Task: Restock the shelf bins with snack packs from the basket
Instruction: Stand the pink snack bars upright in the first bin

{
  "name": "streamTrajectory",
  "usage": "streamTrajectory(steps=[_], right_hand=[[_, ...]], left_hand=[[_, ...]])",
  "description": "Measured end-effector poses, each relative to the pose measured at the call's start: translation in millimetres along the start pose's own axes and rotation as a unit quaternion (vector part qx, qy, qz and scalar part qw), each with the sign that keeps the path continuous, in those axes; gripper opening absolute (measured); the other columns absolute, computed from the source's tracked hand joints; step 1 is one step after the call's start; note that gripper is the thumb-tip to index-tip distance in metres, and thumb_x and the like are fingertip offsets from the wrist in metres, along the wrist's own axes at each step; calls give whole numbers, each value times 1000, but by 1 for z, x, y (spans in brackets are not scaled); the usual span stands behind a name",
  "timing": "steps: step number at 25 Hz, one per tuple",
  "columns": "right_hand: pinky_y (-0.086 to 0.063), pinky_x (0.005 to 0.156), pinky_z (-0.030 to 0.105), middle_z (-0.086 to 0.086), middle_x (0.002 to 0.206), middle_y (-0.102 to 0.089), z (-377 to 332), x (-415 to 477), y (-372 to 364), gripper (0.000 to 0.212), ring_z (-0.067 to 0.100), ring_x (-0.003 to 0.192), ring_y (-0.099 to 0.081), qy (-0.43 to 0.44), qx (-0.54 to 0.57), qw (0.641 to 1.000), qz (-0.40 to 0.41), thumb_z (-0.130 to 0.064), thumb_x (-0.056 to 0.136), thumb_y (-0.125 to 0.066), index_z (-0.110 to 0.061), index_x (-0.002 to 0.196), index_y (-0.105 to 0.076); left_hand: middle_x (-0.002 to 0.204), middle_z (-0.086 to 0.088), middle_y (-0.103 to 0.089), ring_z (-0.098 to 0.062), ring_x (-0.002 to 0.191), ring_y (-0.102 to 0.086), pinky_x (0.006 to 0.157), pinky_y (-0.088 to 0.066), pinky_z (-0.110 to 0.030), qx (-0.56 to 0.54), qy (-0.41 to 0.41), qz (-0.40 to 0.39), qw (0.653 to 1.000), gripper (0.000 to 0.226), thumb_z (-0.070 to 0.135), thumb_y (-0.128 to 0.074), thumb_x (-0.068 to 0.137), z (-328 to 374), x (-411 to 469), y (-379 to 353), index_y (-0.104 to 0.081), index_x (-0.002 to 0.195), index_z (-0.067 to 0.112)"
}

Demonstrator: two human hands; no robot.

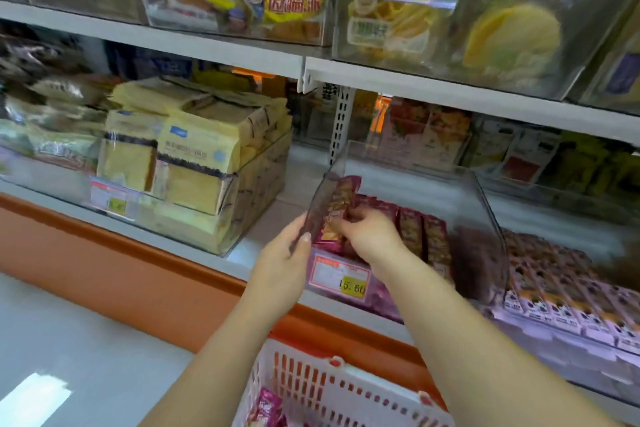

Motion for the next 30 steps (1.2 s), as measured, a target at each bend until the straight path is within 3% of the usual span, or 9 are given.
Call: streamTrajectory(steps=[4, 10, 12, 14, 17, 20, 23, 25, 30], right_hand=[[-50, 97, 42, 6, 126, -63, 6, 3, -8, 53, 24, 111, -61, -11, -50, 998, -40, -35, 85, -68, -10, 130, -57], [-52, 87, 36, 8, 103, -64, -1, -16, -5, 53, 21, 89, -61, -18, -6, 998, -66, -24, 86, -69, -5, 133, -53], [-51, 76, 24, 5, 107, -64, -13, -23, 13, 44, 13, 79, -58, 39, 32, 998, 42, -25, 91, -62, -12, 133, -54], [-44, 65, 13, 1, 106, -63, -22, -57, 42, 29, 9, 79, -56, 143, 137, 964, 177, -21, 96, -52, -23, 125, -56], [-46, 66, 17, 6, 90, -61, 13, -123, 49, 25, 13, 76, -56, 233, 234, 920, 210, -10, 97, -48, -28, 113, -55], [-42, 59, 24, 4, 80, -59, 125, -158, 10, 23, 13, 63, -52, 64, 146, 978, 133, -12, 97, -46, -27, 109, -58], [-39, 56, 25, 2, 84, -62, 254, -181, -39, 24, 16, 64, -55, -210, 78, 974, -16, -12, 95, -44, -15, 113, -60], [-41, 58, 26, 5, 83, -63, 305, -200, -60, 24, 19, 65, -56, -322, 98, 938, -81, -11, 94, -45, -11, 112, -61], [-40, 52, 23, 4, 68, -58, 321, -223, -71, 17, 17, 55, -52, -358, 94, 914, -164, -8, 96, -45, -13, 89, -60]], left_hand=[[106, 41, -53, 25, 103, -49, 78, -37, 5, -41, 23, -2, 999, 33, 21, -42, 101, -9, -6, 5, -51, 118, 48], [113, 30, -62, 9, 109, -56, 93, -48, -21, -50, 31, 31, 998, 36, 19, -46, 99, -18, -32, 14, -56, 125, 42], [106, 23, -67, 6, 101, -62, 87, -51, -24, -80, 36, 107, 990, 34, 14, -49, 97, -22, -52, 23, -58, 121, 37], [99, 17, -68, 3, 90, -64, 79, -53, -24, -74, 70, 155, 983, 32, 11, -49, 96, -35, -79, 24, -60, 113, 36], [91, 11, -68, 0, 72, -62, 70, -52, -18, 5, 151, 68, 986, 29, 12, -51, 94, -85, -120, -3, -63, 109, 35], [105, 4, -66, -3, 76, -57, 67, -41, -7, 164, 220, -149, 950, 27, 14, -50, 94, -149, -173, -49, -63, 117, 20], [116, -11, -65, -21, 98, -61, 85, -44, -26, 297, 286, -306, 858, 33, 22, -52, 91, -205, -224, -75, -59, 122, 12], [121, -13, -59, -27, 108, -59, 89, -46, -35, 393, 301, -337, 801, 47, 35, -59, 86, -228, -240, -76, -53, 127, 14], [132, -7, -42, -26, 113, -57, 92, -48, -40, 523, 302, -343, 720, 68, 45, -69, 79, -240, -245, -79, -40, 134, 17]])
Point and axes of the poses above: each hand's wrist, its own x-axis towards the middle knuckle, its own y-axis out of the back of the hand, z = x × y, the point moved 7 cm from there along x, towards the middle knuckle
